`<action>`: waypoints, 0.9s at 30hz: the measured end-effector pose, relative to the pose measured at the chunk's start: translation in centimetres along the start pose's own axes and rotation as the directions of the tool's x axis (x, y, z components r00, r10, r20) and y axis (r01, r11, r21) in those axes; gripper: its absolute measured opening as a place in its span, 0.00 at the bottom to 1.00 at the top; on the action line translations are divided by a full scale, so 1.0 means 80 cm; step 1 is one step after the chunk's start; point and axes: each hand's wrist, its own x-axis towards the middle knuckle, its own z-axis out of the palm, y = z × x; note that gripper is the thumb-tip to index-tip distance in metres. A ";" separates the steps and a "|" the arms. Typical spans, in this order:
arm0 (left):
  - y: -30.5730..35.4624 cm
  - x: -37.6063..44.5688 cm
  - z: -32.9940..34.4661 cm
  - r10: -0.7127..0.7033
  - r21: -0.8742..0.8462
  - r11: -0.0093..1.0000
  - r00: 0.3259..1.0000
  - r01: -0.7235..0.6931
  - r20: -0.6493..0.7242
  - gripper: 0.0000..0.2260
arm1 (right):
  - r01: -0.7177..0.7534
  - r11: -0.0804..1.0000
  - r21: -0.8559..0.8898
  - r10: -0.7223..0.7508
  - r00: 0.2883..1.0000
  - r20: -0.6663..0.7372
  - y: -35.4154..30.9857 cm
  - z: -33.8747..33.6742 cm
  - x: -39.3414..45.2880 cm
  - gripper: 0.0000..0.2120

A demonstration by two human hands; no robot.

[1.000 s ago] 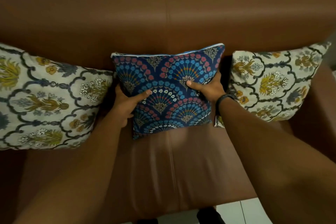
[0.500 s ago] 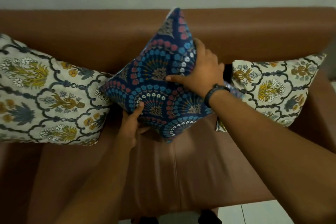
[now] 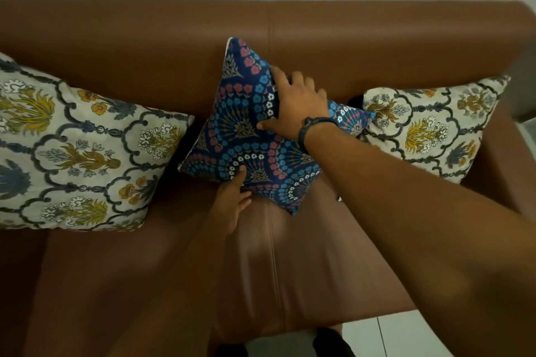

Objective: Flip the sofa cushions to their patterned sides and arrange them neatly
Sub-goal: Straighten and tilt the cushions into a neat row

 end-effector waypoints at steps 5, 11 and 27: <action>-0.014 0.000 -0.007 0.105 0.040 0.994 0.993 -0.103 -0.051 0.34 | -0.041 0.994 0.105 0.043 0.999 -0.013 0.021 0.005 0.000 0.50; -0.014 -0.005 -0.009 0.196 0.062 0.980 0.968 -0.188 -0.158 0.22 | -0.038 0.951 0.306 0.053 0.998 -0.042 0.051 0.007 -0.002 0.44; -0.022 -0.085 0.088 0.209 0.637 0.746 0.976 -0.194 0.053 0.19 | -0.403 0.513 0.758 0.602 0.798 0.017 0.220 0.013 -0.174 0.38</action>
